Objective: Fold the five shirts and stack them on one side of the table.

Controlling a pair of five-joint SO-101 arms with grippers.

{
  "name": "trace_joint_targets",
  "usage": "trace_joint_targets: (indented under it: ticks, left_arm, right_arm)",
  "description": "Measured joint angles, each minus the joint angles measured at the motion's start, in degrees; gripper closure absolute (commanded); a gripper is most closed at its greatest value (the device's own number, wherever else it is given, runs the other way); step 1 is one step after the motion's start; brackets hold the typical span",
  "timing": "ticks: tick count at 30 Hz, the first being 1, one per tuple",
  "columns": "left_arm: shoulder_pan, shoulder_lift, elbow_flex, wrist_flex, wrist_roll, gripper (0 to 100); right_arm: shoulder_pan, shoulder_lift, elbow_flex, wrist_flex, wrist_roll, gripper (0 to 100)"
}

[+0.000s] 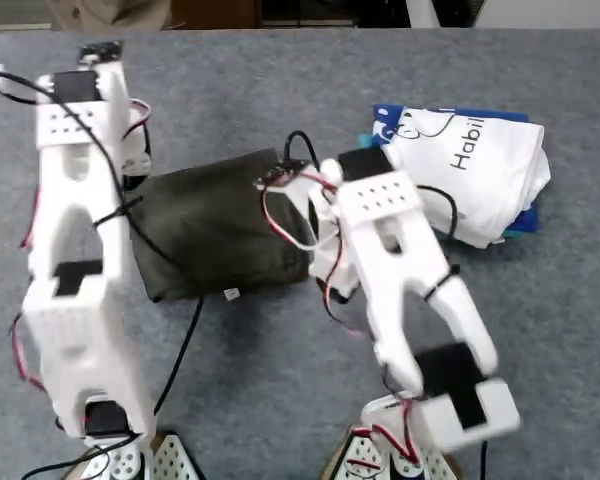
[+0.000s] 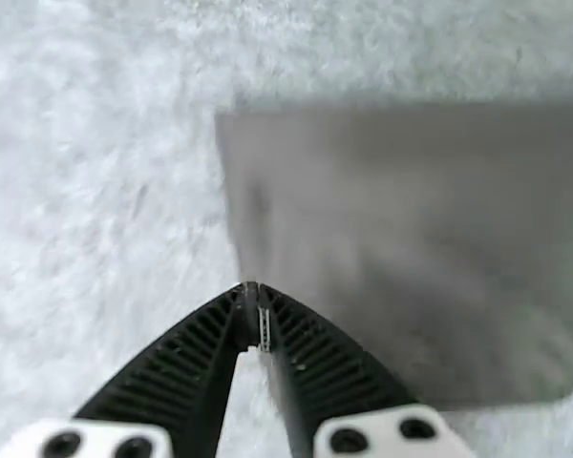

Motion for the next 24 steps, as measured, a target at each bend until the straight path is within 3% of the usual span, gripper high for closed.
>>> trace_joint_targets:
  ticks: [3,6,12,18,24]
  left_arm:
    - [-3.3,-10.3,9.4,0.0,-2.2,98]
    - [-7.0,-18.9,18.7,0.0,-4.9,98]
    - [-15.9,-28.5,34.4,-2.0,-7.6,98]
    - [-24.5,-33.9,42.4,-2.8,-10.5,98]
    - [-28.0,-38.2,44.8,-2.8,-13.5,98]
  right_arm:
    - [-0.8,-4.7,3.8,0.0,-3.5,99.2]
    - [-4.7,-5.4,4.9,-2.0,-13.2,96.6]
    - [-11.3,2.0,3.0,-13.4,-38.7,73.0]
    - [-12.4,16.4,-8.6,-17.8,-58.7,49.5]
    - [-12.4,33.3,-24.1,-17.8,-68.3,45.8]
